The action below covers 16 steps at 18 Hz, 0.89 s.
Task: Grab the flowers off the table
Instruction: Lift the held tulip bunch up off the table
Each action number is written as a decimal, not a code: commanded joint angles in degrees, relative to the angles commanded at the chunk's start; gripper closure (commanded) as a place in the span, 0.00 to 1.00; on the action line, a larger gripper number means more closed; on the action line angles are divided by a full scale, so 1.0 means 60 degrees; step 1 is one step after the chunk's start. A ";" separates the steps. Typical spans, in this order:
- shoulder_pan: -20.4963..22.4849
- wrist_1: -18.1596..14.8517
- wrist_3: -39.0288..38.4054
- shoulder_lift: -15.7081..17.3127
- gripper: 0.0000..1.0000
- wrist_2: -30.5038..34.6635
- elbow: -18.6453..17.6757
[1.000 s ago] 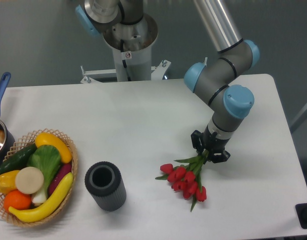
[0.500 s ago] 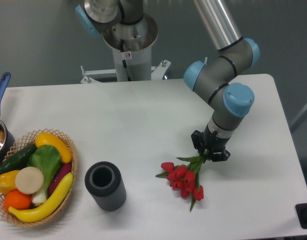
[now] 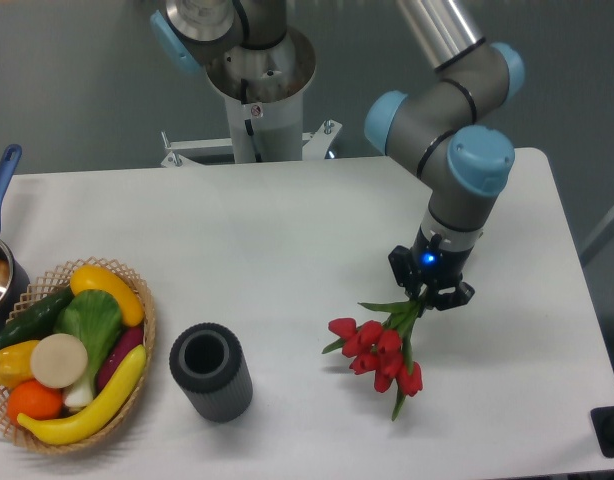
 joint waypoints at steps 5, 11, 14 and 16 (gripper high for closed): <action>0.0322 0.0000 -0.0645 0.0644 0.85 -0.1842 0.0000; 0.0630 0.0000 -0.1568 0.1420 0.85 -0.4611 -0.0015; 0.0878 0.0000 -0.1685 0.1685 0.85 -0.5900 -0.0087; 0.1185 0.0000 -0.1890 0.1802 0.85 -0.6750 -0.0117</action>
